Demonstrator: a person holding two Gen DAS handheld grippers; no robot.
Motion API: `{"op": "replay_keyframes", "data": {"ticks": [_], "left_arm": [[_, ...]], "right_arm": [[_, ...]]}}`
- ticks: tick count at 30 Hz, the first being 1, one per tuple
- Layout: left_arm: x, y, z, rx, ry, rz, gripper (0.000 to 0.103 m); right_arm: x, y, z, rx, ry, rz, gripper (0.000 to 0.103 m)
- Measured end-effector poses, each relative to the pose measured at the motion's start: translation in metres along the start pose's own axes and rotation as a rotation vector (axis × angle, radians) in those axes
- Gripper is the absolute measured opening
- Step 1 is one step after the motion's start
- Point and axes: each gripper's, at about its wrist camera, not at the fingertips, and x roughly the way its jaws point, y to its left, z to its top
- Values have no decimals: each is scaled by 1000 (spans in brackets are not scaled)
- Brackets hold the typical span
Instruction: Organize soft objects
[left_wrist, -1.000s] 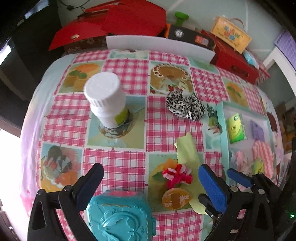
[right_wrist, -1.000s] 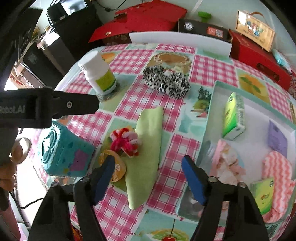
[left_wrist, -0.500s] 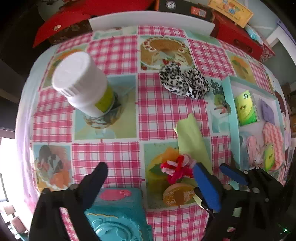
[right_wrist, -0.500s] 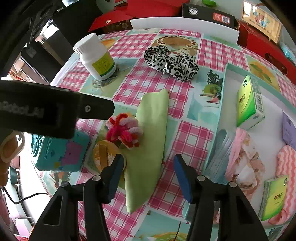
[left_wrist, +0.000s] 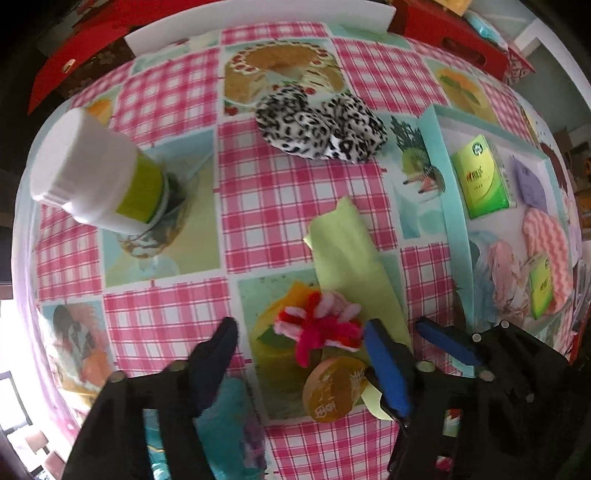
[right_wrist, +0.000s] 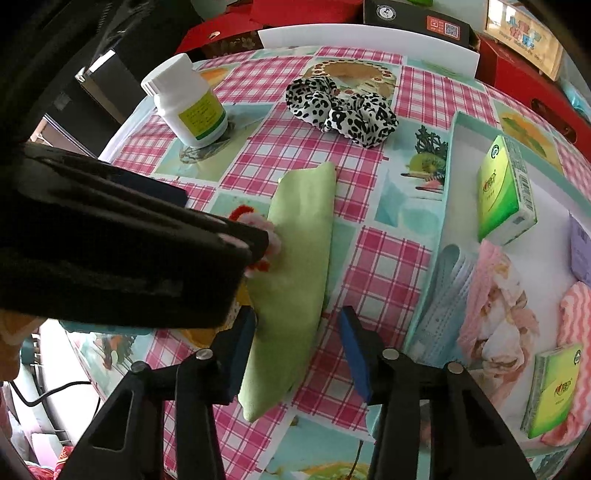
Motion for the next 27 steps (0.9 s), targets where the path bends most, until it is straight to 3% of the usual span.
{"op": "replay_keyframes", "data": {"ticks": [5,10,18,27], "left_arm": [[10,-13,1,11,9,-2,57],[13,-9,3,8,3,-14,51],[16,7,-3,-24,-17,-30,50],[8,30,-2,-84,-58,-26,50]], "right_arm": [[2,-3,0,7,0,9,40],[-1,-3,-3,18,-2,25,26],[-4,-6,-5,41,-11,32,12],[-12,-9,-5,52,-34,14,9]]}}
